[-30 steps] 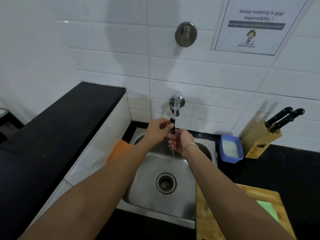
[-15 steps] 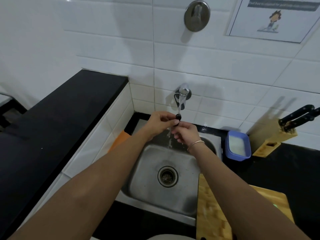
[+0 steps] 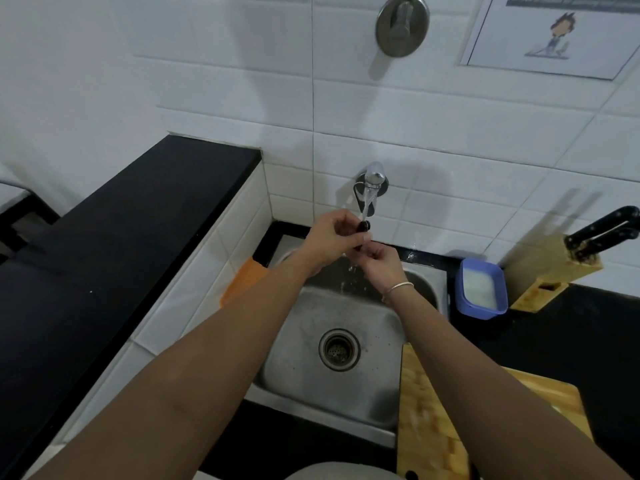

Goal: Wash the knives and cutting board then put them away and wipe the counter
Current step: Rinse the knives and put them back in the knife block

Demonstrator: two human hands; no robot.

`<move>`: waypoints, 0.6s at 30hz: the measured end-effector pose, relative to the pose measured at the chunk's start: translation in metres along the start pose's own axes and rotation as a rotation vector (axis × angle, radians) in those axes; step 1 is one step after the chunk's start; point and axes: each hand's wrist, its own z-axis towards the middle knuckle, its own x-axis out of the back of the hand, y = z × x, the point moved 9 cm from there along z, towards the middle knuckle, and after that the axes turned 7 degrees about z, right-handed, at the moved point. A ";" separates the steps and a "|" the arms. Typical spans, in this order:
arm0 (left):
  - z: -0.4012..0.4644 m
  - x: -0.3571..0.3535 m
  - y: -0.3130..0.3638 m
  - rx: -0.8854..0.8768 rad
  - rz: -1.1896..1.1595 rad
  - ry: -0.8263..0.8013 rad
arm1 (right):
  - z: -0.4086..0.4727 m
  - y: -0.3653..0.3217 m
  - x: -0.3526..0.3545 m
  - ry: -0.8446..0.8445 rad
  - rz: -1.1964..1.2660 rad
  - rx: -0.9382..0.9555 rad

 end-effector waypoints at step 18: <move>-0.008 -0.037 0.027 -0.064 -0.066 -0.203 | -0.008 0.018 0.000 -0.045 0.064 -0.013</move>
